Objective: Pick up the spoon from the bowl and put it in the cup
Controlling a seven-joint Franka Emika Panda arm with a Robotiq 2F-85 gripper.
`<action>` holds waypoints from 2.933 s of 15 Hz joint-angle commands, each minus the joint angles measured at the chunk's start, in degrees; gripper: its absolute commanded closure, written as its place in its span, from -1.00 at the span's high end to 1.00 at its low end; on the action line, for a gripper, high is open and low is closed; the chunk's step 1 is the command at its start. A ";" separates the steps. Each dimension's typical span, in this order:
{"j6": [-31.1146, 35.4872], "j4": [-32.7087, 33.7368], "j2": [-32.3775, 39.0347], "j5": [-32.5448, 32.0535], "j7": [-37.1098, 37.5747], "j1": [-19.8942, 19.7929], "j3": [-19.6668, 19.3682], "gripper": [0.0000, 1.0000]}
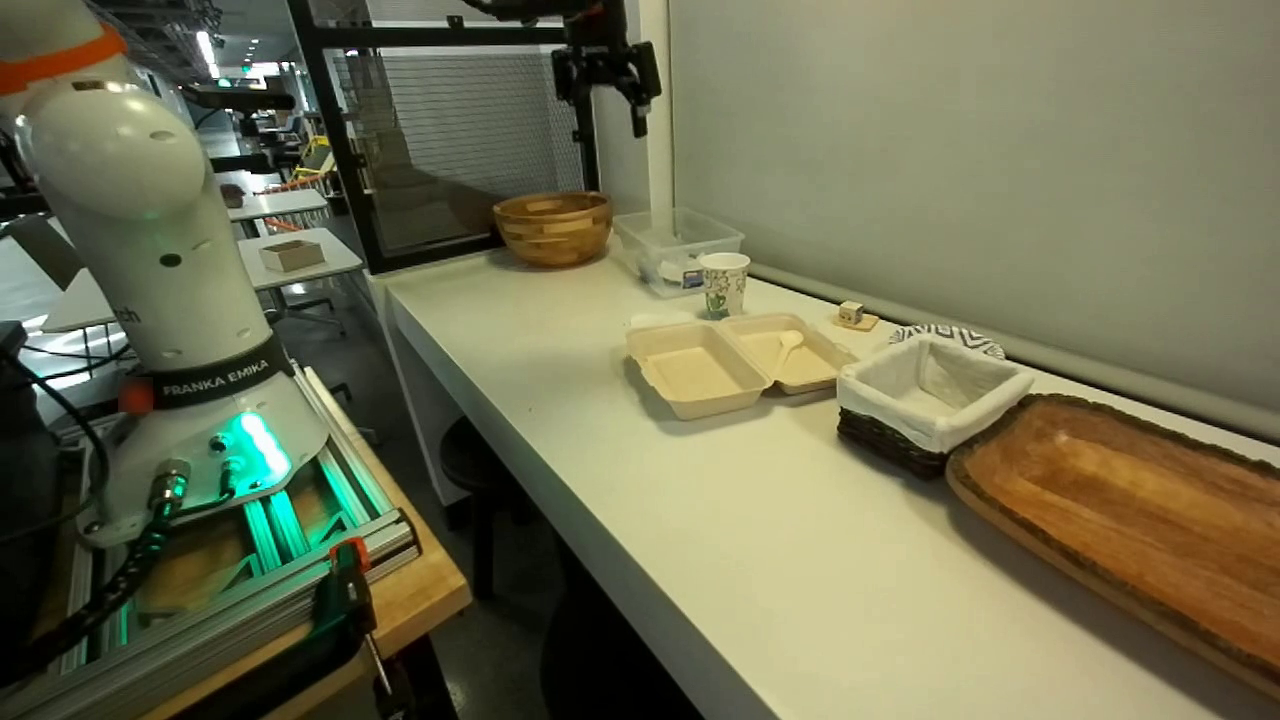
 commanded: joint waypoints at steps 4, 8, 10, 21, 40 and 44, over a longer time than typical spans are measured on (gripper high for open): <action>1.32 6.05 10.88 0.84 -4.28 -5.35 1.39 1.00; 1.32 6.13 10.37 0.81 -4.14 -5.54 2.29 1.00; 4.00 6.96 12.65 -1.31 -4.58 -6.09 2.16 1.00; 8.67 19.77 35.15 4.04 -32.39 -16.01 3.26 1.00; 14.61 41.96 62.15 4.69 -31.53 -24.55 13.06 -0.22; 14.60 44.57 64.50 5.14 -29.62 -24.78 14.23 -0.23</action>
